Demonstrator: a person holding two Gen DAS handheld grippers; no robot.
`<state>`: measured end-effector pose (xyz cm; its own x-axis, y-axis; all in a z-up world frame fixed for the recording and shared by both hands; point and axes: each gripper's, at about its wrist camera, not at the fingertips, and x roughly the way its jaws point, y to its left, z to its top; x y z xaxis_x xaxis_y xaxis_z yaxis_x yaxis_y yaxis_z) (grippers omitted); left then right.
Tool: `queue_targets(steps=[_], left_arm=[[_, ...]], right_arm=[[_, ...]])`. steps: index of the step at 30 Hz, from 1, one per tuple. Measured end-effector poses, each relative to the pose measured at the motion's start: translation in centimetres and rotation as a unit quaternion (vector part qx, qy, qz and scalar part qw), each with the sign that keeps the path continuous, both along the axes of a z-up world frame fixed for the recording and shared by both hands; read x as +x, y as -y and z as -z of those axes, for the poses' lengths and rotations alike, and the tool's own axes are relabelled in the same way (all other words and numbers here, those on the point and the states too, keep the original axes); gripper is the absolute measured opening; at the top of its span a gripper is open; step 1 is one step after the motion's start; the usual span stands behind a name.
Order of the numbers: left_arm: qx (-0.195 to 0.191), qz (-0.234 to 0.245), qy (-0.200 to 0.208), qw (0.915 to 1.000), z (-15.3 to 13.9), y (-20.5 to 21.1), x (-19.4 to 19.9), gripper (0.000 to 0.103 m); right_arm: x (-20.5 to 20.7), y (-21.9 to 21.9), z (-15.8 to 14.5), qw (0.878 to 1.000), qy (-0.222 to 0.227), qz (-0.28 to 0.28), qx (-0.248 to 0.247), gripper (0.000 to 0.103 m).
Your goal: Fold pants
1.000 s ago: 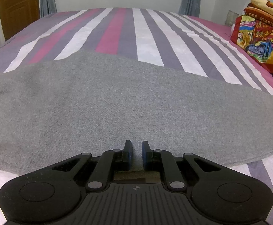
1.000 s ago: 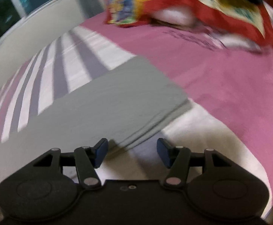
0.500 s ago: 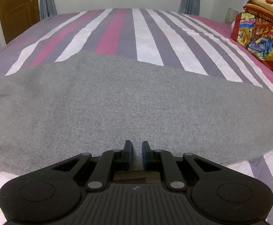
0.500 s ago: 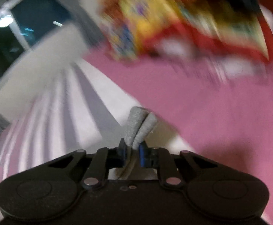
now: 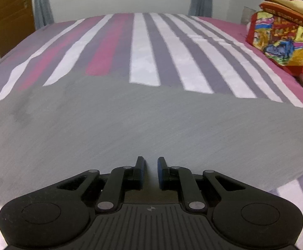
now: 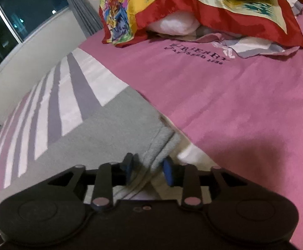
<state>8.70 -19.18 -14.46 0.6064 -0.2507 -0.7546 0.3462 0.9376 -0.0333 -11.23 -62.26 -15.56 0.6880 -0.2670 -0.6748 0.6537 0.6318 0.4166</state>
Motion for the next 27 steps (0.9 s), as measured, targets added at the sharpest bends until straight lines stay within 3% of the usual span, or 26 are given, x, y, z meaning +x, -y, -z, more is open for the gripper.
queue_targets(steps=[10,14,20,27], left_arm=[[0.024,0.009,-0.01,0.9996,1.7,2.8,1.0,0.012],[0.025,0.01,-0.012,0.9996,1.8,2.8,1.0,0.012],[0.031,0.016,-0.015,0.9993,1.9,3.0,1.3,0.012],[0.015,0.018,-0.032,0.9992,1.4,2.3,1.7,0.012]], right_arm=[[0.5,0.9,1.1,1.0,-0.004,0.006,0.027,0.034],[0.7,0.5,0.8,1.0,0.005,0.005,0.018,0.017],[1.7,0.0,0.8,1.0,-0.022,0.001,-0.007,0.016],[2.2,-1.7,-2.4,0.998,-0.009,-0.017,-0.065,0.014]])
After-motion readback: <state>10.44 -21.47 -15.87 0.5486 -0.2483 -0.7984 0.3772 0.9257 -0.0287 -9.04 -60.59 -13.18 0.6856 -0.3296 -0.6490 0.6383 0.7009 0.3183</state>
